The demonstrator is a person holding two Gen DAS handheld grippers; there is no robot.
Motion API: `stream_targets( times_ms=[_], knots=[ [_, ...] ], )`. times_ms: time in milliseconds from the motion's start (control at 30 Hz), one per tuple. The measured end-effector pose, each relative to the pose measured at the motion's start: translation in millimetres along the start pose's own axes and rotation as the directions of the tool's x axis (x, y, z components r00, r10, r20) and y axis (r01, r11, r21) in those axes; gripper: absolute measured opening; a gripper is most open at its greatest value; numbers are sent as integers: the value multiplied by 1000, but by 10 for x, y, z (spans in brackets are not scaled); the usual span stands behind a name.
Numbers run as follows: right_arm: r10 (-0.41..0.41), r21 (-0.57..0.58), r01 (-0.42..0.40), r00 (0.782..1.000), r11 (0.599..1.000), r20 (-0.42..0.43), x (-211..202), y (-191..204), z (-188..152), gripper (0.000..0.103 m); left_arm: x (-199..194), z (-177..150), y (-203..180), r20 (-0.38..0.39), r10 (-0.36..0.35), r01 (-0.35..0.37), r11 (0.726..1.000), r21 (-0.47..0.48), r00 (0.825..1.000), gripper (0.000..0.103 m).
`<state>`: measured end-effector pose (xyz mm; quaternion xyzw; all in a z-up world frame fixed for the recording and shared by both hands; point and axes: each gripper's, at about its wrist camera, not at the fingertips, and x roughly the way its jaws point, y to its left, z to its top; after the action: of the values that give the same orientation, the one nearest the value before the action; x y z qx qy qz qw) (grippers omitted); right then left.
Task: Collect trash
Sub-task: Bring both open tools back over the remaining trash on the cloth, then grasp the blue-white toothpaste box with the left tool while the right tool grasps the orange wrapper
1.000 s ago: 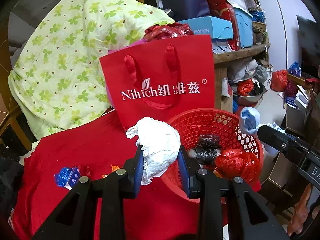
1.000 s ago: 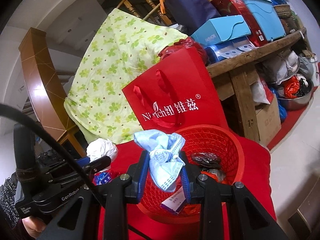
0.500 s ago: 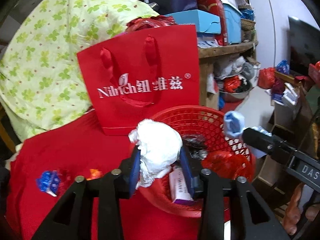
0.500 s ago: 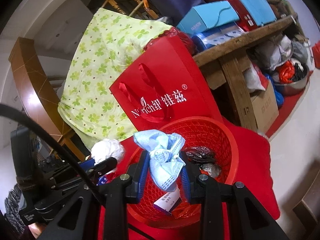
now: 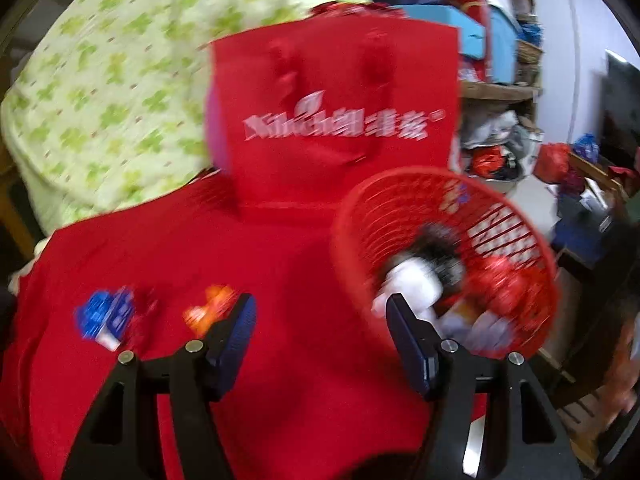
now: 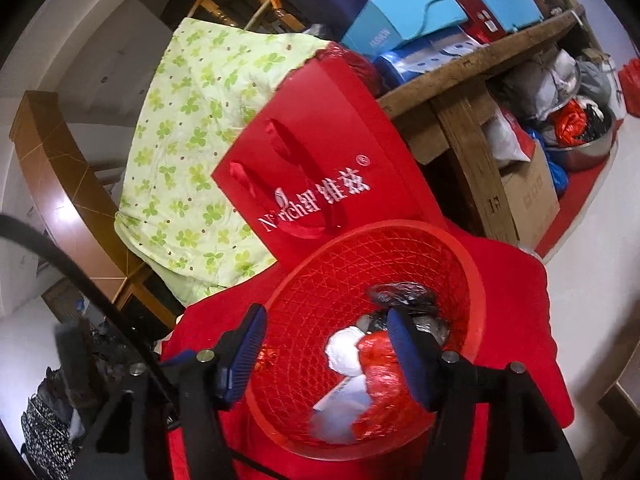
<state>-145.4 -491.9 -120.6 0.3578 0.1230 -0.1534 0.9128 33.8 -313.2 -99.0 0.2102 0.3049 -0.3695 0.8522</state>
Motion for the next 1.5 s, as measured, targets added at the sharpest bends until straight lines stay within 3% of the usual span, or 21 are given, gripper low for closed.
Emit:
stream_targets(
  times_ms=[267,467,633,833,1000,1100,1200,1367,1500],
  knots=[
    [95,-113,-95,995,989,-8,28,595,-47,67,-111,-614,985,-97,166,-179,973,-146,981,69],
    [172,-175,-189,979,966,-110,340,1148,-252,67,-214,-1033,1740,-165,243,-282,917,-283,956,69],
    [207,-185,-255,948,949,-244,797,1538,-527,67,-294,-1272,2155,-179,275,-323,878,-354,945,69],
    [176,-142,-253,896,957,-407,1578,1799,-871,67,-212,-1356,2403,-190,257,-313,862,-399,948,69],
    [122,-12,-146,863,989,-490,2291,1648,-1088,67,-71,-1252,2546,-174,223,-276,872,-403,959,69],
    [83,53,-65,857,997,-509,2651,1501,-1152,67,109,-1099,2639,-155,194,-241,888,-391,969,69],
    [57,93,-12,864,996,-499,2990,1379,-1184,67,292,-965,2762,-148,170,-215,894,-394,974,69],
    [18,102,43,844,994,-535,3394,1228,-1269,67,721,-734,3017,-150,84,-143,888,-437,985,69],
    [22,138,67,830,988,-558,3555,1117,-1280,64,1090,-626,3163,-159,-5,-74,868,-491,987,69]
  ],
)
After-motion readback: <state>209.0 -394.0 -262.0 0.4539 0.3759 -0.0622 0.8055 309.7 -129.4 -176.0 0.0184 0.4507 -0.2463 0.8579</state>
